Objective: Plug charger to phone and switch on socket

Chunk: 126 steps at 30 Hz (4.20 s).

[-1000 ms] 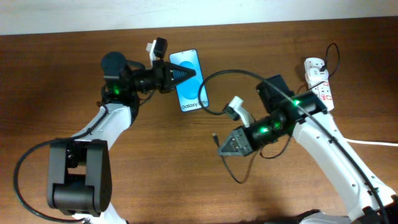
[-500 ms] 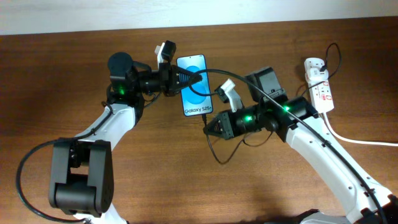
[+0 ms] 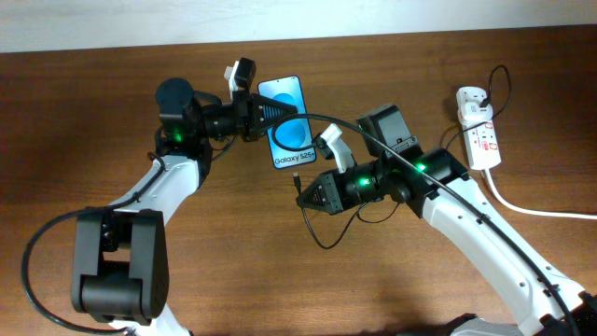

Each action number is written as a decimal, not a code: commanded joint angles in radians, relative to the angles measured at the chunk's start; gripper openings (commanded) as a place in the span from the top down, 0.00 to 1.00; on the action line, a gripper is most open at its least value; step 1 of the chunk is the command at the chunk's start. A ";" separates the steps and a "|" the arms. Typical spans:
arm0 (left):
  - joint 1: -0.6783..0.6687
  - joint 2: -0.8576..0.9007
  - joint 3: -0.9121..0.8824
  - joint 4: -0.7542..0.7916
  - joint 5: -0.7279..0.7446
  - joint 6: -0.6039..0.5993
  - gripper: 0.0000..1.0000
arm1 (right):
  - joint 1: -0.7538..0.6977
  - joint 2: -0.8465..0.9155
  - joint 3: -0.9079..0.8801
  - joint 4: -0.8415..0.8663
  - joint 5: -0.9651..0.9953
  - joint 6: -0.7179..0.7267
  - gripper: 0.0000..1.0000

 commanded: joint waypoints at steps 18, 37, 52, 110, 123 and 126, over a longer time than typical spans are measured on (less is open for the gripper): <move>0.004 -0.003 0.014 0.009 0.035 0.014 1.00 | 0.003 -0.020 0.033 0.047 0.054 -0.013 0.96; 0.002 -0.003 0.014 0.009 0.114 0.030 1.00 | 0.003 -0.019 0.033 0.200 0.204 -0.022 0.93; 0.045 -0.003 0.014 0.009 0.120 0.138 1.00 | 0.004 -0.020 0.033 0.201 0.177 -0.029 0.74; 0.377 0.003 -0.110 -0.101 0.127 0.225 1.00 | 0.128 0.628 0.029 0.739 0.491 0.794 0.39; 0.377 0.003 -0.110 -0.100 0.131 0.225 1.00 | 0.154 0.633 0.029 0.728 0.525 0.825 0.83; 0.377 0.003 -0.110 -0.100 0.131 0.225 1.00 | 0.154 0.632 0.029 0.728 0.493 0.822 0.96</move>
